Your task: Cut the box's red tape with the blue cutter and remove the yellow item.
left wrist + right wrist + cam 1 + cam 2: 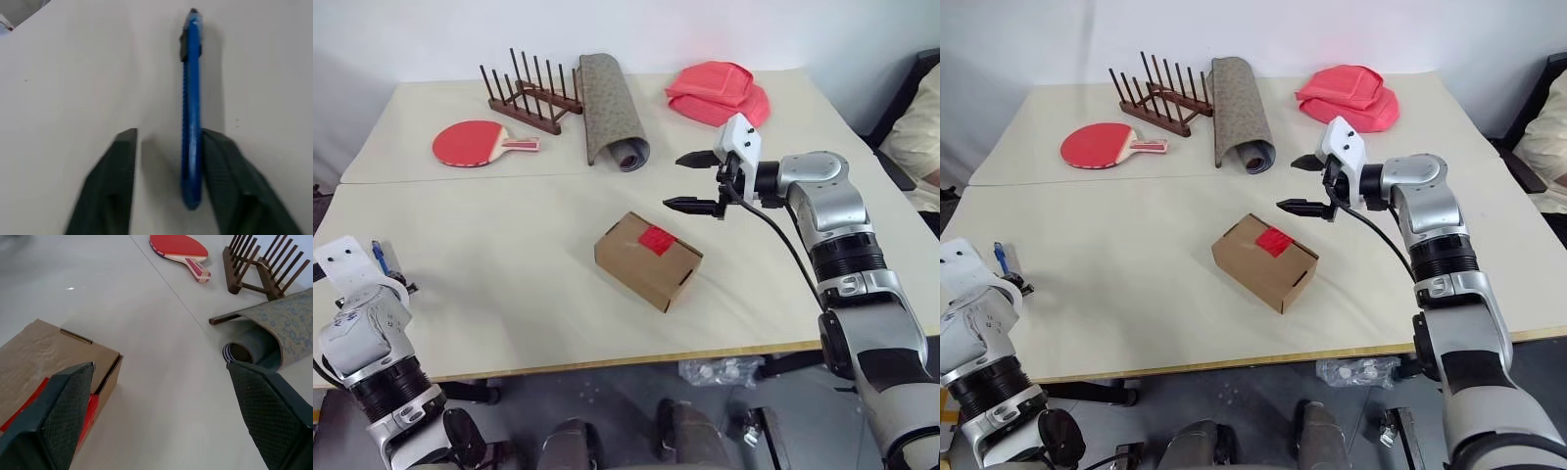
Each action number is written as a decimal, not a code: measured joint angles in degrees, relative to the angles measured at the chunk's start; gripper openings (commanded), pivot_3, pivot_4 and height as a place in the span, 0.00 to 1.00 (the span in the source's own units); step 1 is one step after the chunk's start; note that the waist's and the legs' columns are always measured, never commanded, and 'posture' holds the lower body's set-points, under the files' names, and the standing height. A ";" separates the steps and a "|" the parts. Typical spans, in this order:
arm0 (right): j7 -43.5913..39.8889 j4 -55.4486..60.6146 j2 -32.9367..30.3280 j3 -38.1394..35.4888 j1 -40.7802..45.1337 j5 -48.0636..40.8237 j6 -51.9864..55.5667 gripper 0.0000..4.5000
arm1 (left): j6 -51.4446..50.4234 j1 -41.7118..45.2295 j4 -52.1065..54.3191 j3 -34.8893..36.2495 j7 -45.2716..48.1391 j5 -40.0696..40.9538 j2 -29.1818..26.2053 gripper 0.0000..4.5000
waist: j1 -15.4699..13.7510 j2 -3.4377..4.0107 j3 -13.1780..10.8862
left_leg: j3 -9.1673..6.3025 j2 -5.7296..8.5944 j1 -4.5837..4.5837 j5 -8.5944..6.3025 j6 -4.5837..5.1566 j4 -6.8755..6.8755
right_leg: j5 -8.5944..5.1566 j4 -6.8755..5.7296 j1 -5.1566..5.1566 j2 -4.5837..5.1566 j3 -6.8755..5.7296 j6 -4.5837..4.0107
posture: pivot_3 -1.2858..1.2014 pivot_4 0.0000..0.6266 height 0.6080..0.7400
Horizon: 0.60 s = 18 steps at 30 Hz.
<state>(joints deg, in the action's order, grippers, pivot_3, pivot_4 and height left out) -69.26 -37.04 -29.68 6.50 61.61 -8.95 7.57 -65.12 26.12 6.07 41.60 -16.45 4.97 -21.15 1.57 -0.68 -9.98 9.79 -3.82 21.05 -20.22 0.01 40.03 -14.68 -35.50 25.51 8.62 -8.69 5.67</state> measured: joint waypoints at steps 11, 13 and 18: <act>0.08 0.00 -0.01 0.00 0.00 0.00 -0.01 1.00 | 3.46 -1.41 -0.48 2.34 5.23 2.47 0.66 0.99 | -0.07 0.00 0.00 | -0.01 0.02 0.01 0.00 0.01 0.01 | 0.00 -0.01 0.00 0.03 -0.01 0.00 | 0.52 0.24 1.00; 0.05 0.00 -0.02 0.00 0.00 0.00 0.00 1.00 | 4.36 -1.85 -1.80 2.05 7.78 3.55 -0.22 0.99 | -0.11 0.04 0.02 | -0.01 0.01 0.00 0.01 0.00 0.01 | 0.00 -0.01 0.00 0.03 -0.02 0.00 | 0.52 0.24 1.00; 0.00 0.00 -0.02 0.00 0.02 0.00 0.00 1.00 | 6.02 -2.16 -4.77 0.23 11.60 4.34 -2.22 0.95 | -0.35 0.16 0.09 | -0.01 0.04 0.00 0.02 0.03 0.02 | 0.00 -0.01 -0.01 0.05 -0.01 -0.01 | 0.52 0.24 1.00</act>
<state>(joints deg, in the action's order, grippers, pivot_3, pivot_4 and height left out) -69.26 -37.04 -29.69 6.50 61.63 -8.94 7.56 -59.11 23.95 1.31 41.82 -4.86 9.32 -23.37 1.22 -0.52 -9.89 9.78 -3.78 21.05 -20.20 0.04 40.06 -14.68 -35.52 25.50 8.68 -8.70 5.67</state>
